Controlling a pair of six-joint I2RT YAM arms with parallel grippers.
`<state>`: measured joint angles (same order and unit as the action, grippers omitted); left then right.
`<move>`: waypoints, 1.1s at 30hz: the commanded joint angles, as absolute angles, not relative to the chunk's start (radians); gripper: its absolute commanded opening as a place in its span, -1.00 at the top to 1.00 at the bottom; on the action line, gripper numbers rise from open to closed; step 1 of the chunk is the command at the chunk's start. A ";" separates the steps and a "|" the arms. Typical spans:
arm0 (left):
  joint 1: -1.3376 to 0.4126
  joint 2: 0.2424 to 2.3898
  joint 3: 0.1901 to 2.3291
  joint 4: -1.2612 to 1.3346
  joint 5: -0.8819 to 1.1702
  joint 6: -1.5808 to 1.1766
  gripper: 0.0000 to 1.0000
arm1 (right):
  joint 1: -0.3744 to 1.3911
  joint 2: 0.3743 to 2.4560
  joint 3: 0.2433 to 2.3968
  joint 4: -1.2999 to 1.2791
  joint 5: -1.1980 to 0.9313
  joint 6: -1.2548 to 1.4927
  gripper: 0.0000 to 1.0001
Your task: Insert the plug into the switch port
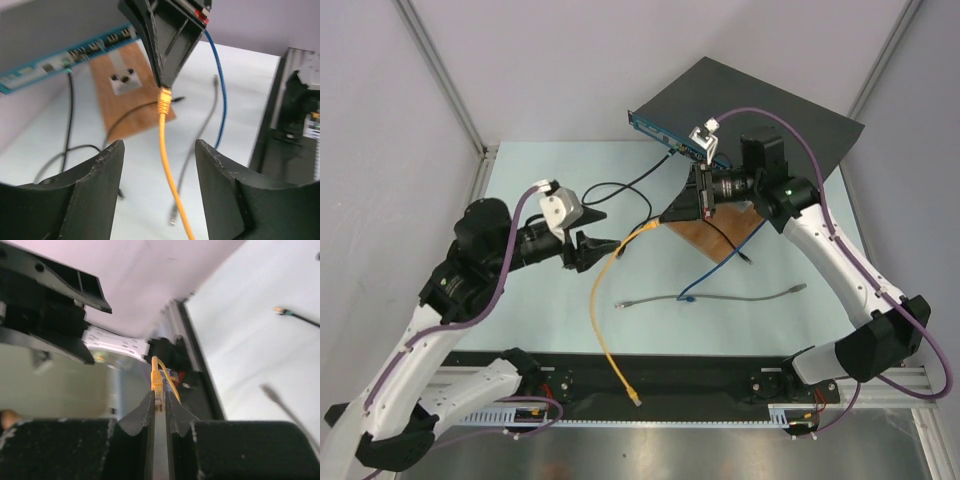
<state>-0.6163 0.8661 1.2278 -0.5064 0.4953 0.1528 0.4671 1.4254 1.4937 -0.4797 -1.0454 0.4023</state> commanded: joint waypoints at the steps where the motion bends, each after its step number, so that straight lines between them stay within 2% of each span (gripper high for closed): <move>1: -0.670 0.848 1.204 -0.376 0.350 0.307 -0.27 | 0.476 1.381 1.439 -0.164 -1.172 0.774 1.00; 6: -0.744 0.873 1.215 -0.339 0.310 0.382 -0.25 | 0.480 1.373 1.408 -0.077 -1.180 0.867 1.00; 13: -0.836 0.902 1.209 -0.341 0.262 0.486 -0.11 | 0.472 1.359 1.374 -0.049 -1.173 0.910 1.00; 17: -0.851 0.926 1.209 -0.337 0.221 0.508 0.17 | 0.471 1.359 1.374 -0.046 -1.180 0.913 1.00; 23: -0.868 0.940 1.197 -0.341 0.184 0.529 0.42 | 0.466 1.362 1.361 -0.020 -1.192 0.936 1.00; 28: -0.881 0.946 1.190 -0.354 0.172 0.546 0.45 | 0.460 1.361 1.350 -0.011 -1.192 0.959 1.00; 33: -0.882 0.946 1.186 -0.357 0.181 0.555 0.69 | 0.456 1.356 1.339 -0.006 -1.196 0.968 1.00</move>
